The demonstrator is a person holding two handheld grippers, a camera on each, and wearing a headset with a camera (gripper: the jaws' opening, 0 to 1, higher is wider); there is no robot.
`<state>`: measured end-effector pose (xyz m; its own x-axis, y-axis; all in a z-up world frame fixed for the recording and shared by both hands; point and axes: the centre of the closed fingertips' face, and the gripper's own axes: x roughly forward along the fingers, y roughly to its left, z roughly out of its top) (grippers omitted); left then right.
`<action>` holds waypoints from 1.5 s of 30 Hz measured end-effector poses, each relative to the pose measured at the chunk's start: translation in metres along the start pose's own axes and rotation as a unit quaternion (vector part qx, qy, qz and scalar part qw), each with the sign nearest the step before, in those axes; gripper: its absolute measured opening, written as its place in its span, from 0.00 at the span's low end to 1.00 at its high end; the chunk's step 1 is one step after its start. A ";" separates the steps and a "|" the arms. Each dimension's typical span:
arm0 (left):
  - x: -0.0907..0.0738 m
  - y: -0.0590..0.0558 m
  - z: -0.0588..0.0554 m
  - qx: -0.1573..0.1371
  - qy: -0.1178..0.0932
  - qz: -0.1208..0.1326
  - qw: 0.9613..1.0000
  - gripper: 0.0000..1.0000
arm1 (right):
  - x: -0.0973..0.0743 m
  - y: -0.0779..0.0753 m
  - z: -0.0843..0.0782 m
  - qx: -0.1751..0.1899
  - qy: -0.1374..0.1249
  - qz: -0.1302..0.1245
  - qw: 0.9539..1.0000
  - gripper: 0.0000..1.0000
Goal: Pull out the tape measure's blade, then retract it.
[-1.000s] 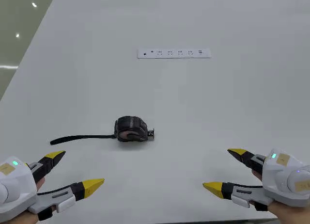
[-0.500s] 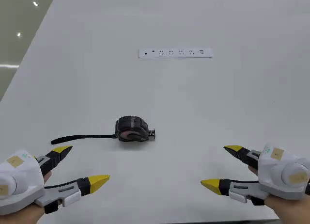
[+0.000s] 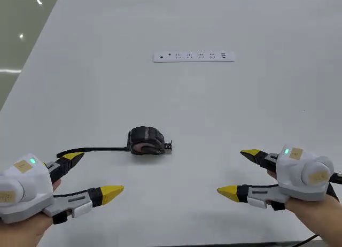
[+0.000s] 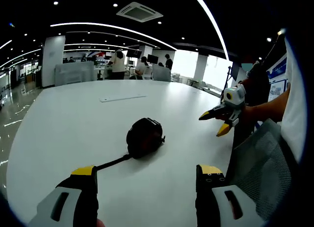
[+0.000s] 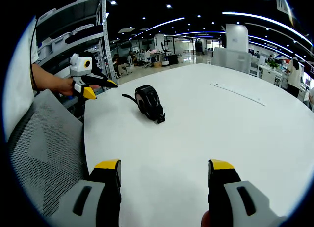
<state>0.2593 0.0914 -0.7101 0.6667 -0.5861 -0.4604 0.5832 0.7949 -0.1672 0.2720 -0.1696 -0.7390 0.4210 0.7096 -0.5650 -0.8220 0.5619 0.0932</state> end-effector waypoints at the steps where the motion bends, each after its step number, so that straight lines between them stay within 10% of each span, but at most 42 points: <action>1: 0.002 0.001 0.000 0.001 0.001 0.000 1.000 0.79 | 0.002 0.001 0.002 -0.001 -0.002 0.002 1.000 0.68; 45: 0.069 0.001 0.006 0.071 0.054 -0.078 0.993 0.75 | 0.069 0.003 0.024 -0.035 0.014 0.069 0.997 0.68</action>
<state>0.3088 0.0513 -0.7363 0.5143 -0.6732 -0.5313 0.7397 0.6617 -0.1224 0.3074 -0.1086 -0.7584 0.2920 0.7650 -0.5740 -0.8966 0.4278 0.1141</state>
